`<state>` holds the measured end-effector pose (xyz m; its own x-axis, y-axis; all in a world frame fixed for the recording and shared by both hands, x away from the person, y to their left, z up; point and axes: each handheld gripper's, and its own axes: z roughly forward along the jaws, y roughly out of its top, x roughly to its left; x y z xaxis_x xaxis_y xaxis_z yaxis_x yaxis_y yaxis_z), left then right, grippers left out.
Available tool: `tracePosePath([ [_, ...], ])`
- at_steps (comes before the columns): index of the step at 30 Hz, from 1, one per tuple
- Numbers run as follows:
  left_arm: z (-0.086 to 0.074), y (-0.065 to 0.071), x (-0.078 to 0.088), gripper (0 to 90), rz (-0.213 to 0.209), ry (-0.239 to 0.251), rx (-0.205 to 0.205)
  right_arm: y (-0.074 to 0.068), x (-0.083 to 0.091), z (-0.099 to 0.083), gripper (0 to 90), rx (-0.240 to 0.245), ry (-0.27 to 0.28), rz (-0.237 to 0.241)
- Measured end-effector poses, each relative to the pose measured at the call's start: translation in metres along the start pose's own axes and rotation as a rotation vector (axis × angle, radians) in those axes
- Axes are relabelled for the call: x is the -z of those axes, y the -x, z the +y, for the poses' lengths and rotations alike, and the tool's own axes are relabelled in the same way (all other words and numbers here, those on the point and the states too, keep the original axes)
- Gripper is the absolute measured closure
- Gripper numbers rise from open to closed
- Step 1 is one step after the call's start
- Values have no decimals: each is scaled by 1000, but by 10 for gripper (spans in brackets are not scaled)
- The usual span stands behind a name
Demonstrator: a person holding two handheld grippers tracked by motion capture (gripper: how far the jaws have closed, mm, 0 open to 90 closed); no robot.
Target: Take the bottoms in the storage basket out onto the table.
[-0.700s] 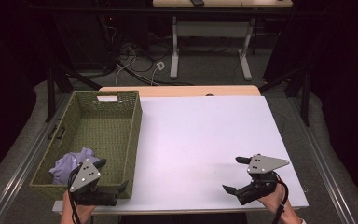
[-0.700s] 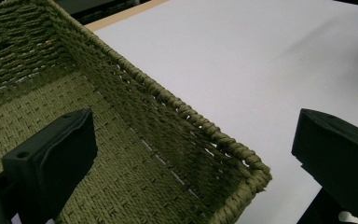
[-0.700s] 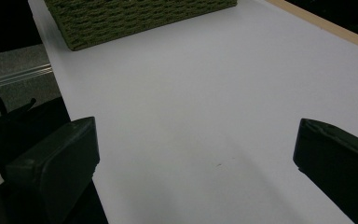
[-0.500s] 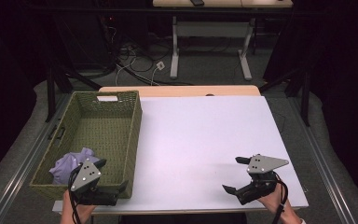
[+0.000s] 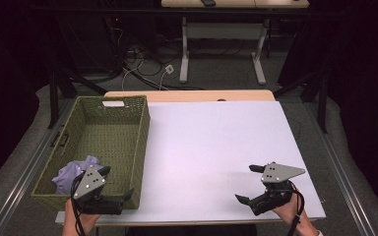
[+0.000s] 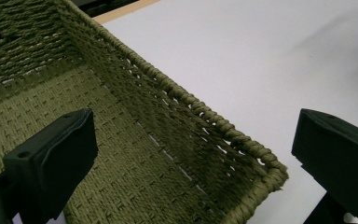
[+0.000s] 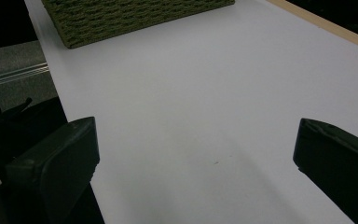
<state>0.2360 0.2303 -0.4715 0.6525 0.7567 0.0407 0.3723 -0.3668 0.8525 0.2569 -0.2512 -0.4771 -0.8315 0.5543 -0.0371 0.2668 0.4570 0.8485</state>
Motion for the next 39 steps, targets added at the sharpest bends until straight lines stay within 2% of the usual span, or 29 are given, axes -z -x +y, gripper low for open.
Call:
tracePosePath([
  [13, 6, -5, 6, 2, 13, 7, 19, 0, -2, 1, 0, 12, -10, -5],
  [23, 9, -15, 12, 2, 49, -21, 34, 1, -3, 1, 0, 8, -12, -3],
  [31, 10, -28, 15, 1, 80, -51, 56, 2, -5, 0, 0, 4, -26, 3],
  [39, 18, -40, 19, 1, 116, -69, 45, 2, -4, 0, 1, 6, -32, 0],
])
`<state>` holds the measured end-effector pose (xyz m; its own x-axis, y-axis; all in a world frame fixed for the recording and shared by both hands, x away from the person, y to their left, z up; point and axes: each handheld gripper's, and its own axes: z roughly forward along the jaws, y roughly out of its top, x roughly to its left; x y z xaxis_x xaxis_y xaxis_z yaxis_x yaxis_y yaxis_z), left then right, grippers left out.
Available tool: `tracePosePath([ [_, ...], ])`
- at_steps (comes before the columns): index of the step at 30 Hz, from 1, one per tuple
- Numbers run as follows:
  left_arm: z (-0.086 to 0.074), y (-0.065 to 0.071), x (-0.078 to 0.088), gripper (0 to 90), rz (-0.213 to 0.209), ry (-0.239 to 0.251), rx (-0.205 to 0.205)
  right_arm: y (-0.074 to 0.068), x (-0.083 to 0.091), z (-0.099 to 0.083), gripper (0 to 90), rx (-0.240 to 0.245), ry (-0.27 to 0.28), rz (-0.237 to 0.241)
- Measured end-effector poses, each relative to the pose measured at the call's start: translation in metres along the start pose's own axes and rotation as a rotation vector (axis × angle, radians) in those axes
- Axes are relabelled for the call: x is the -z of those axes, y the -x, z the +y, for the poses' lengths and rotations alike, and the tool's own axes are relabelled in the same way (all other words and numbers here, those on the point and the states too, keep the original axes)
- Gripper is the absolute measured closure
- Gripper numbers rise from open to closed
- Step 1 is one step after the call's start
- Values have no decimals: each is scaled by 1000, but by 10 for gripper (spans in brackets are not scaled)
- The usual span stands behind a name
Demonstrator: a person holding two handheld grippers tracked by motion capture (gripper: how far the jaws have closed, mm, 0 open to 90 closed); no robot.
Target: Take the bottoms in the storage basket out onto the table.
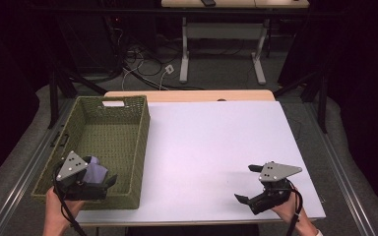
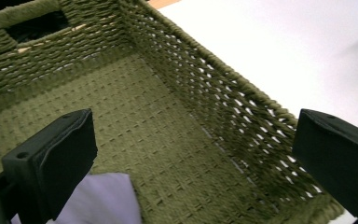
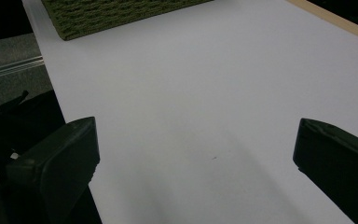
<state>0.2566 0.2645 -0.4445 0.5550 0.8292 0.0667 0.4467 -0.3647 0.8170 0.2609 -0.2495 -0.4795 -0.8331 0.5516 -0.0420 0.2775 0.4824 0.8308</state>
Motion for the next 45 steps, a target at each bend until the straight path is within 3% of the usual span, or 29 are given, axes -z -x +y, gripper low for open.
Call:
tracePosePath([
  [34, 10, -41, 5, 0, 63, -160, -7, -3, -7, 0, 0, 0, -27, 9],
  [45, 7, -50, 1, 0, 63, -257, -26, -3, -7, 0, 0, 2, -32, 8],
])
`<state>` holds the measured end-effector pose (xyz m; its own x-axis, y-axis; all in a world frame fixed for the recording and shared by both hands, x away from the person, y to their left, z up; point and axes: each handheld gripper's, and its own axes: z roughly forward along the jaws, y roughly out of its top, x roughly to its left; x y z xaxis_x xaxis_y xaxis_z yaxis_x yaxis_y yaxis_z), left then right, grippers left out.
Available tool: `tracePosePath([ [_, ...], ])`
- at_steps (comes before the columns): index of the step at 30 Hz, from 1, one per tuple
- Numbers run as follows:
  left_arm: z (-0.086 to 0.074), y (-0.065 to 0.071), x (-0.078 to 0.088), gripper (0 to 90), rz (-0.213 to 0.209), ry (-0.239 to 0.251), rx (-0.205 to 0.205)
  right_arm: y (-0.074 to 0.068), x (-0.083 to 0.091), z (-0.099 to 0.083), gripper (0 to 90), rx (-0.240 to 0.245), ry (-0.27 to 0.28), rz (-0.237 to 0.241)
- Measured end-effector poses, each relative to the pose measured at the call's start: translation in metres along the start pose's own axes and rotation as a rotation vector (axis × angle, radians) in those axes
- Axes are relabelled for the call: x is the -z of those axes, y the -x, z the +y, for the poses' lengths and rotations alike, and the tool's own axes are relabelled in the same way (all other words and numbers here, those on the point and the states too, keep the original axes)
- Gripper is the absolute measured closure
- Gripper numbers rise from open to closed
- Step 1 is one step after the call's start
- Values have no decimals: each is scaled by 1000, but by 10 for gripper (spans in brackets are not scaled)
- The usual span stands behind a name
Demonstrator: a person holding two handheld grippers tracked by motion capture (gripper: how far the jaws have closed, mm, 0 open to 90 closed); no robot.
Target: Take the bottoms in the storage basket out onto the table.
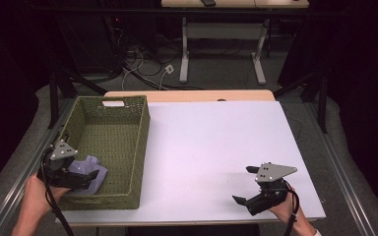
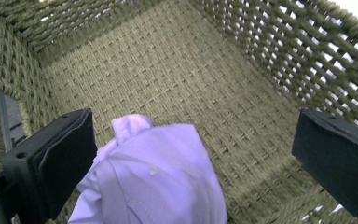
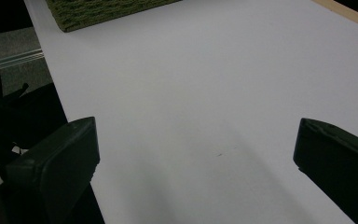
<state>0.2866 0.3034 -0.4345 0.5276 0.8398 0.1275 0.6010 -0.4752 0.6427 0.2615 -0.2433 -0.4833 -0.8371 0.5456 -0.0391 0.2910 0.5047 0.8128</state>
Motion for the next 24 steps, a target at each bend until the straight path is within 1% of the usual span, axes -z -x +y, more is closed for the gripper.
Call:
tracePosePath([
  [3, -1, -1, -1, 0, -10, -13, 3, 0, 0, 0, 0, 0, 0, -2],
  [4, -1, -2, -1, 0, -6, -27, 4, 0, 0, 0, 1, 0, -2, -3],
  [5, -1, -2, -1, 0, -6, -27, 4, 0, 0, 0, 1, 0, -2, -3],
  [7, -2, -4, -3, 0, -3, -52, 1, 0, 0, 0, 1, 3, -5, -2],
  [11, -3, -8, -6, 0, 0, -81, 14, -1, -1, 0, 1, 4, -6, 0],
  [12, -3, -8, -6, 0, 0, -81, 14, -1, -1, 0, 1, 5, -6, 0],
  [17, -4, -11, -9, 0, 6, -128, 17, 0, -1, 0, 1, 3, -9, -1],
  [18, -4, -11, -9, 0, 6, -128, 17, 0, -1, 0, 1, 3, -9, -1],
  [20, -4, -13, -11, 0, 5, -151, 27, 0, -1, 0, 2, 5, -9, 0],
  [23, -4, -16, -14, 0, 8, -181, 29, 0, -1, 0, 2, 6, -12, 1],
  [24, -4, -16, -14, 0, 8, -181, 29, 0, -1, 0, 2, 6, -12, 1],
])
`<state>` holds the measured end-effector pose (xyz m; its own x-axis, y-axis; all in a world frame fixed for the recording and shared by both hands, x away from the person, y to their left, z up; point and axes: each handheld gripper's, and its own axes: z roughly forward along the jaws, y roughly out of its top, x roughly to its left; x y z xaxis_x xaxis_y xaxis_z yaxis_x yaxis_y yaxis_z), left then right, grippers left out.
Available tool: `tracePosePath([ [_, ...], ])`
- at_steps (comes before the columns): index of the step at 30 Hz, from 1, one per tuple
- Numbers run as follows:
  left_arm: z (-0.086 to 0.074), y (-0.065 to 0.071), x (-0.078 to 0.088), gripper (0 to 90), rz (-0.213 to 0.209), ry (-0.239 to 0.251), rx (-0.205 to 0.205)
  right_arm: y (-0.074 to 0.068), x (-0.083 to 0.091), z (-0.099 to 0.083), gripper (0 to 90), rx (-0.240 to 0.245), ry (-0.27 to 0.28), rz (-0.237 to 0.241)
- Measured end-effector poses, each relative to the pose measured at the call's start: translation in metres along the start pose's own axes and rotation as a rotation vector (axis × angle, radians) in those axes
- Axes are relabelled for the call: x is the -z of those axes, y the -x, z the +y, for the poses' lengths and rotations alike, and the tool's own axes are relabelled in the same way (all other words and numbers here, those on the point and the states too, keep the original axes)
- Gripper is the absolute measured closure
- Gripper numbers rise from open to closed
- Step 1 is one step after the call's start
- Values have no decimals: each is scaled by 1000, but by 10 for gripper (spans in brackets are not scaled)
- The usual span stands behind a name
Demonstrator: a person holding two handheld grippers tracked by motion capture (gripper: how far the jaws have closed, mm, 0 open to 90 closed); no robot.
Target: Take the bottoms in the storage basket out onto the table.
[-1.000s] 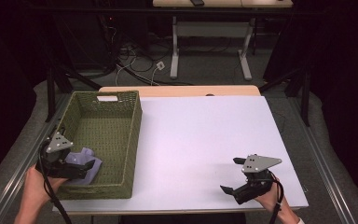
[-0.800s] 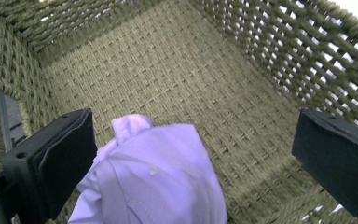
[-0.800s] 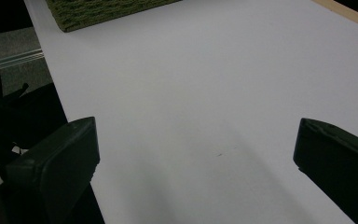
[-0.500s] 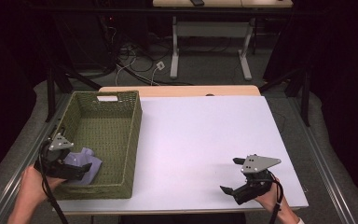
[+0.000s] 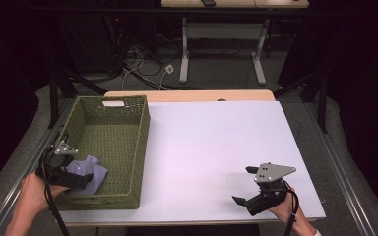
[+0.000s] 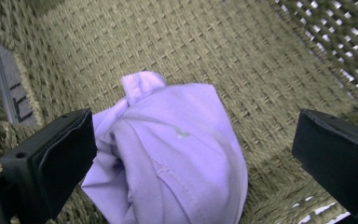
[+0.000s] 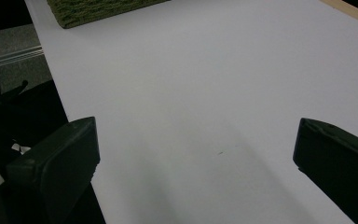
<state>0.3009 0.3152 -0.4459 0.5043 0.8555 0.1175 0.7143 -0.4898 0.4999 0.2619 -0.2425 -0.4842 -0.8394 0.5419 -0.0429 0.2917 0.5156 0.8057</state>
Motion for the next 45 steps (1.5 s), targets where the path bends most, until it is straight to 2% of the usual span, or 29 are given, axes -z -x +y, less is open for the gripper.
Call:
tracePosePath([
  [5, 0, -5, -5, 0, 33, -45, 15, -1, 0, 0, 5, 4, 8, -13],
  [8, -1, -8, -7, 0, 31, -67, 35, -1, 0, 0, 4, 5, 8, -11],
  [14, 0, -9, -12, 0, 25, -118, 35, 0, 0, 0, 3, 2, 4, -8],
  [18, 3, -7, -14, 0, 58, -150, 27, 0, 0, 0, 3, 1, 5, -10],
  [21, 3, -7, -15, 0, 54, -156, 28, 0, 0, 0, 3, -1, 7, -12],
  [24, 4, -8, -18, 1, 44, -198, 28, 0, 1, 0, 2, -1, 8, -12],
  [33, 4, -9, -25, 3, 29, -264, 32, 0, 1, 0, 2, -2, 10, -12],
  [40, 4, -9, -27, 157, 5, -299, 42, 0, 0, 0, 2, 0, 8, -9],
  [45, 5, -8, -32, 166, 9, -346, 35, -1, 1, 1, 3, 9, 12, -18],
])
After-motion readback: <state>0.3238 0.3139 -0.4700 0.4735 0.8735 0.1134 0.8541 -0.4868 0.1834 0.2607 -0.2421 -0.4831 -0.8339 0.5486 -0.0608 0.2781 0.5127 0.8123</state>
